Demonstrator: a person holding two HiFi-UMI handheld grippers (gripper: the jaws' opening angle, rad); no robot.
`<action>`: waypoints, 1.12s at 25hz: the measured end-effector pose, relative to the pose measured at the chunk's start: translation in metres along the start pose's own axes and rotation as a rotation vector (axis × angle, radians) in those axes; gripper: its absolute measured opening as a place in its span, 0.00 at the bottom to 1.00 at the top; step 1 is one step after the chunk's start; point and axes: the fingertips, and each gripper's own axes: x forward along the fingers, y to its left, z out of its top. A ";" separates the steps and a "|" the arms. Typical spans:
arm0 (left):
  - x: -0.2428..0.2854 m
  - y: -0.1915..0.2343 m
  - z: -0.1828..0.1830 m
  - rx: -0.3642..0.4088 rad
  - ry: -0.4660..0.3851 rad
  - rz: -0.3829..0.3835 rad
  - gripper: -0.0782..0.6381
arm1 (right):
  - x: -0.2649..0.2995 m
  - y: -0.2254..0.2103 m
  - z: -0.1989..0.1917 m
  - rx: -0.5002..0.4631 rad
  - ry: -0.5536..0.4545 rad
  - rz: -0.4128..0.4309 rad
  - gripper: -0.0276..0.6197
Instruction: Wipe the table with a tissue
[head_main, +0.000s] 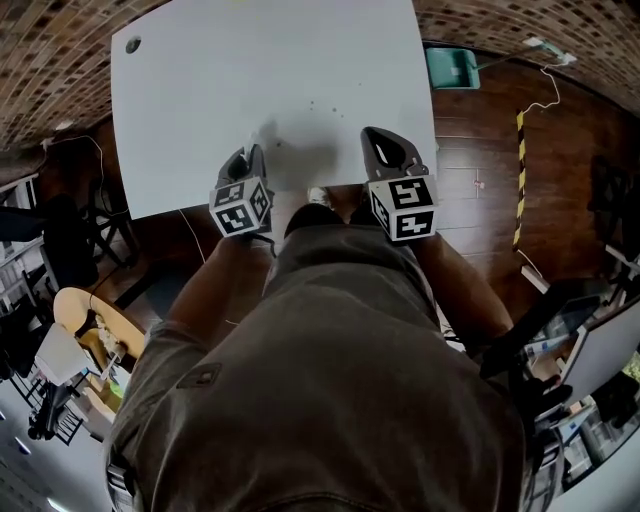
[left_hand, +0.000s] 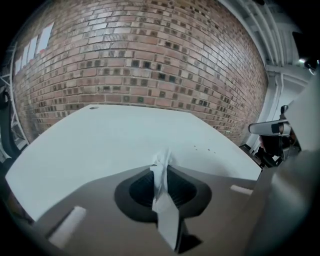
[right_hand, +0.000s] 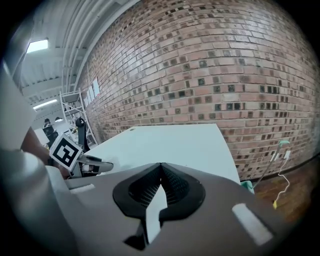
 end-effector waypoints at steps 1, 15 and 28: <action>0.000 -0.002 -0.001 0.003 0.004 0.000 0.16 | 0.001 -0.001 -0.001 0.004 0.000 0.003 0.06; 0.008 -0.041 -0.003 0.029 0.031 -0.049 0.16 | -0.003 -0.022 0.002 0.028 -0.013 0.007 0.07; 0.023 -0.073 0.000 0.051 0.047 -0.089 0.16 | -0.008 -0.048 0.004 0.049 -0.021 -0.011 0.06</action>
